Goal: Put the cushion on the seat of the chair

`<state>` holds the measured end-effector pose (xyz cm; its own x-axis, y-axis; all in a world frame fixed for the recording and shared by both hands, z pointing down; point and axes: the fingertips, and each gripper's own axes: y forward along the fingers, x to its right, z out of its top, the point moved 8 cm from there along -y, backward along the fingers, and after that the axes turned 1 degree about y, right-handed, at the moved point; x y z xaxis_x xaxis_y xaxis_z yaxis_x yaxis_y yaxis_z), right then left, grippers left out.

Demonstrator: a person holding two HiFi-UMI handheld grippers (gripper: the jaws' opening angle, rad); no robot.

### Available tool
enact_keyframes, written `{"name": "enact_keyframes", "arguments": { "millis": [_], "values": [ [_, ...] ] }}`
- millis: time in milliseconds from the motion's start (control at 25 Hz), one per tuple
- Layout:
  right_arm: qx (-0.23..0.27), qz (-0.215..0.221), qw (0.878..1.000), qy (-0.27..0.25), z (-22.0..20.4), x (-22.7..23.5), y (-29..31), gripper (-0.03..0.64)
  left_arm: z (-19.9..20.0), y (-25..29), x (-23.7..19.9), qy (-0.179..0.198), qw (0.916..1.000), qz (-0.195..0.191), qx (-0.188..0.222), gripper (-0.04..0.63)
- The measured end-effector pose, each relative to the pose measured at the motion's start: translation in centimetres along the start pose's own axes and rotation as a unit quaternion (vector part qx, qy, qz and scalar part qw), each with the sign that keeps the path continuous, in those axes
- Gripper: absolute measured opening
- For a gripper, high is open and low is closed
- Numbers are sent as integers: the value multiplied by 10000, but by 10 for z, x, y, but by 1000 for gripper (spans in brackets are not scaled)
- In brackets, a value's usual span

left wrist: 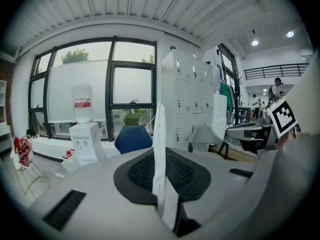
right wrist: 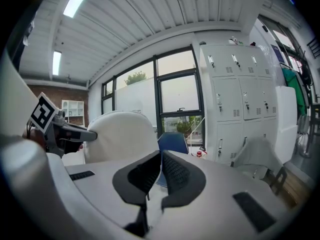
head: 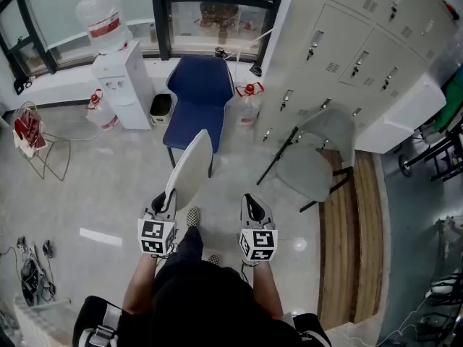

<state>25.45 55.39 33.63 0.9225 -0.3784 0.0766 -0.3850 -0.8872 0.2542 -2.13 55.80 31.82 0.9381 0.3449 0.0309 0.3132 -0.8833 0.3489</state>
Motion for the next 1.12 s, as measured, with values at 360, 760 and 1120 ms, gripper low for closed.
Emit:
{"name": "enact_keyframes", "arguments": {
  "millis": [360, 760, 1120],
  "values": [
    [-4, -49, 10000, -74, 45, 7, 114, 34, 38, 90, -69, -90, 9998, -166, 67, 46],
    [-97, -330, 9994, 2, 78, 2, 231, 34, 61, 192, -158, -127, 9986, -501, -71, 46],
    [-251, -512, 9983, 110, 87, 1, 299, 34, 71, 256, -207, -222, 9970, -736, -136, 46]
  ]
}}
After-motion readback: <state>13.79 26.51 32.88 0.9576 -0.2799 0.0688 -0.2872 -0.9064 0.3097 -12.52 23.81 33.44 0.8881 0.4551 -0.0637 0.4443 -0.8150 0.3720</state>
